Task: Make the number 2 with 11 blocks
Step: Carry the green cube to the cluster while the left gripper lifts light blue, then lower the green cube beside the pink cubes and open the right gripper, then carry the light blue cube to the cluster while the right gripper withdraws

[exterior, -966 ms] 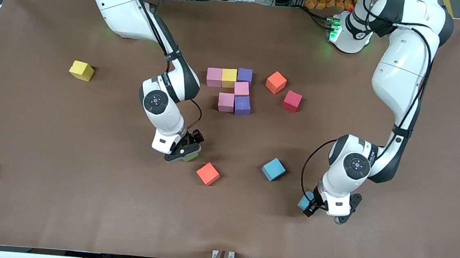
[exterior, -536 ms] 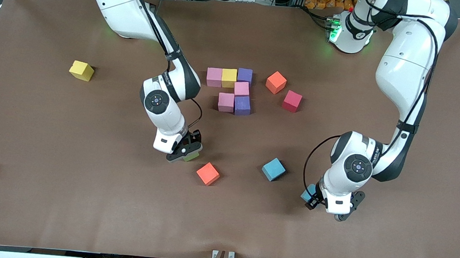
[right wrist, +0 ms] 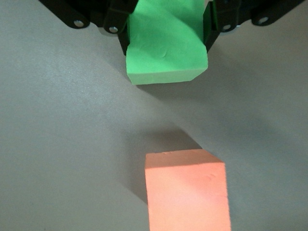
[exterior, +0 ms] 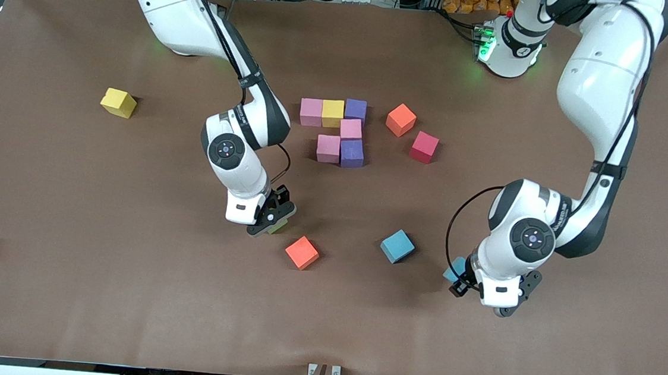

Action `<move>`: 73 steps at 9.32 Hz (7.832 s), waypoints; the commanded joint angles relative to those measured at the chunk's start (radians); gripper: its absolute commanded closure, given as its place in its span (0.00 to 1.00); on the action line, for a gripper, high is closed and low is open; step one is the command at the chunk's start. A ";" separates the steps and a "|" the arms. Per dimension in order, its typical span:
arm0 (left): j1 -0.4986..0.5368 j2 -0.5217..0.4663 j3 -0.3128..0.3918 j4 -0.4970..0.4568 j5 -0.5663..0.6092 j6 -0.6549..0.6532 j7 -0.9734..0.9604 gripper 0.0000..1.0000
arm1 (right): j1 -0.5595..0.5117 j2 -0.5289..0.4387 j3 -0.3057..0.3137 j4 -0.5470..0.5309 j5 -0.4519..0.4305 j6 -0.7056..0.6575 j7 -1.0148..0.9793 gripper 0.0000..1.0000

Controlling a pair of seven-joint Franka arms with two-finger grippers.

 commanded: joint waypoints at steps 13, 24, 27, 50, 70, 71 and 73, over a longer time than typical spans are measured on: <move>-0.059 -0.169 -0.046 -0.297 -0.020 0.237 0.099 1.00 | 0.079 -0.285 0.151 -0.354 -0.240 -0.075 -0.611 1.00; -0.058 -0.169 -0.046 -0.299 -0.020 0.242 0.098 1.00 | 0.090 -0.287 0.211 -0.475 -0.074 0.114 -0.602 1.00; -0.058 -0.166 -0.046 -0.299 -0.021 0.242 0.096 1.00 | 0.091 -0.282 0.223 -0.475 -0.057 0.140 -0.600 1.00; -0.059 -0.165 -0.046 -0.299 -0.020 0.244 0.092 1.00 | 0.082 -0.265 0.222 -0.466 -0.031 0.160 -0.611 0.64; -0.268 -0.116 -0.045 -0.235 -0.009 0.242 0.132 1.00 | -0.034 -0.402 0.193 -0.356 0.009 -0.194 -0.664 0.00; -0.298 -0.117 -0.043 -0.235 -0.011 0.242 0.130 1.00 | -0.083 -0.426 0.171 -0.352 0.009 -0.230 -0.701 0.00; -0.305 -0.120 -0.045 -0.242 -0.008 0.236 0.126 1.00 | -0.108 -0.431 0.046 -0.301 0.009 -0.314 -0.731 0.00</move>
